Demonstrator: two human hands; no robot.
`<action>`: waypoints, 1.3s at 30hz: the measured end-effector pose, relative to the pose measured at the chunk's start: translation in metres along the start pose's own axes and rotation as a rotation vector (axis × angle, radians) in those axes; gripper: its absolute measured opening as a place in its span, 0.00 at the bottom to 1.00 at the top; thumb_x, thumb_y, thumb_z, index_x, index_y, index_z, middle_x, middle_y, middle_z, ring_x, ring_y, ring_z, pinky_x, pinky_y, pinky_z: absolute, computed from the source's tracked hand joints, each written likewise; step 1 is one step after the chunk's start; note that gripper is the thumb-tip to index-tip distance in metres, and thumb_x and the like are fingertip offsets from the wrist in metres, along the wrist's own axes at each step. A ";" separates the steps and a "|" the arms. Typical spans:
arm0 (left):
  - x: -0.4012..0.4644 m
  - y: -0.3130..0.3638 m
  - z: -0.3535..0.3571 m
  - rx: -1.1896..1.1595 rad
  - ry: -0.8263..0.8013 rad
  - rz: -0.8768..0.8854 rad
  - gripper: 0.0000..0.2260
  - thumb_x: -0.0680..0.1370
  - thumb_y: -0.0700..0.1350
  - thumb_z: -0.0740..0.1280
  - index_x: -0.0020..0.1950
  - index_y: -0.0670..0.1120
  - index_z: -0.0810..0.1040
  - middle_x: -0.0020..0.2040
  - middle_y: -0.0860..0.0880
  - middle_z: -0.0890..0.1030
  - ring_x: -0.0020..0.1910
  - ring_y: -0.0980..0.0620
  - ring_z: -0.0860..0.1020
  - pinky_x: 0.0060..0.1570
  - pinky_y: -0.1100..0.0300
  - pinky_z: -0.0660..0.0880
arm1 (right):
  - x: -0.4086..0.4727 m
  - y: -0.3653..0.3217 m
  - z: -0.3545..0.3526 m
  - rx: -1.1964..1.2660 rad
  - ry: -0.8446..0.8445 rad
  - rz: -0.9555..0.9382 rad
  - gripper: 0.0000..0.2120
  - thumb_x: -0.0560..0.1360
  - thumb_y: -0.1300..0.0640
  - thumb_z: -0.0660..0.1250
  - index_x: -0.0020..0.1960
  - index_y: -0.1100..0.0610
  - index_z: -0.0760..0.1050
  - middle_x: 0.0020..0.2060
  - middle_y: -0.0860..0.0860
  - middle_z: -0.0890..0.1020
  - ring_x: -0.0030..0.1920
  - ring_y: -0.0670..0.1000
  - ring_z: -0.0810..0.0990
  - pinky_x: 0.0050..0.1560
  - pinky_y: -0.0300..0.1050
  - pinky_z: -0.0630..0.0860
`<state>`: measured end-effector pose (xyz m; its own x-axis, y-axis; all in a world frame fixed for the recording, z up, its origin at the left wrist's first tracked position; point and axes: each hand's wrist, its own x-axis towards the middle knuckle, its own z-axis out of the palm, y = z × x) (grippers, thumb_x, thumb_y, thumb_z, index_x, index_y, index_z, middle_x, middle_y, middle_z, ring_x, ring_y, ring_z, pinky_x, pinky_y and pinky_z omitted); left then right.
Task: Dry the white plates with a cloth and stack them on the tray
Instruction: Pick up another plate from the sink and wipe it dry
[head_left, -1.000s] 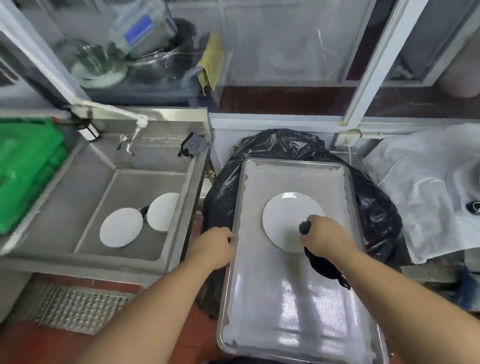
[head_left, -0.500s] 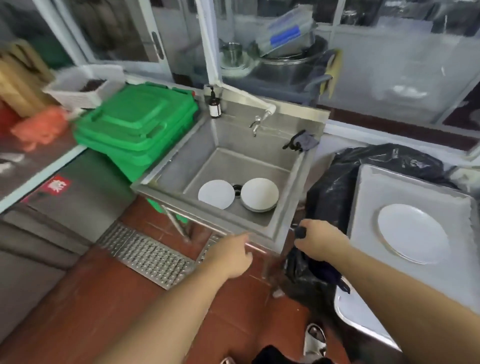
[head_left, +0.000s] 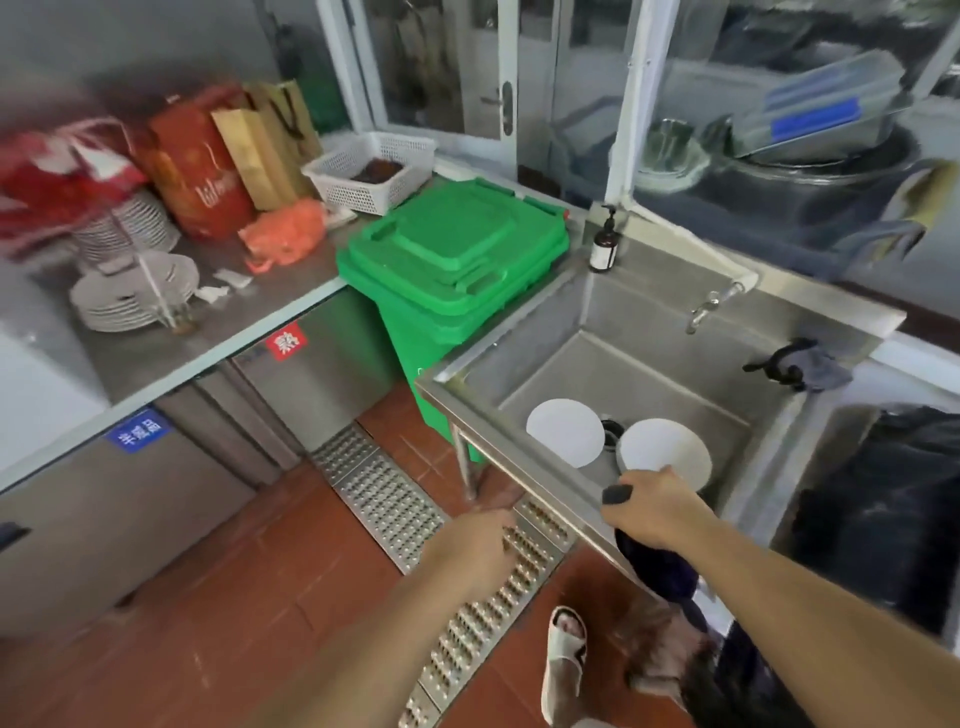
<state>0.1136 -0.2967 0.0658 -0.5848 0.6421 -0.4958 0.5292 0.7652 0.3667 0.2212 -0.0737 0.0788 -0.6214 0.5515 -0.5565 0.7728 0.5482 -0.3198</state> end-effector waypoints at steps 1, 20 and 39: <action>0.012 -0.001 -0.007 -0.001 -0.004 -0.004 0.19 0.80 0.50 0.65 0.72 0.57 0.73 0.71 0.46 0.78 0.60 0.45 0.81 0.58 0.54 0.79 | 0.015 -0.004 -0.004 0.063 0.008 0.012 0.12 0.74 0.42 0.58 0.44 0.50 0.70 0.52 0.55 0.79 0.55 0.60 0.77 0.55 0.50 0.74; 0.242 0.054 -0.123 0.031 -0.166 0.042 0.13 0.82 0.48 0.61 0.66 0.54 0.77 0.60 0.47 0.84 0.52 0.45 0.83 0.49 0.55 0.78 | 0.195 0.021 -0.087 1.261 -0.037 0.456 0.03 0.77 0.65 0.65 0.48 0.62 0.78 0.37 0.62 0.79 0.37 0.62 0.78 0.39 0.55 0.76; 0.463 0.000 -0.088 0.313 -0.542 0.230 0.14 0.82 0.48 0.59 0.64 0.52 0.79 0.64 0.48 0.81 0.60 0.44 0.80 0.61 0.52 0.78 | 0.273 0.021 -0.005 1.681 0.312 0.847 0.15 0.77 0.69 0.69 0.61 0.56 0.79 0.52 0.64 0.84 0.49 0.66 0.83 0.43 0.54 0.81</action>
<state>-0.2107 0.0046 -0.0945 -0.0876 0.6097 -0.7878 0.8050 0.5092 0.3046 0.0676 0.0913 -0.0761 0.0827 0.4921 -0.8666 0.0325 -0.8704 -0.4912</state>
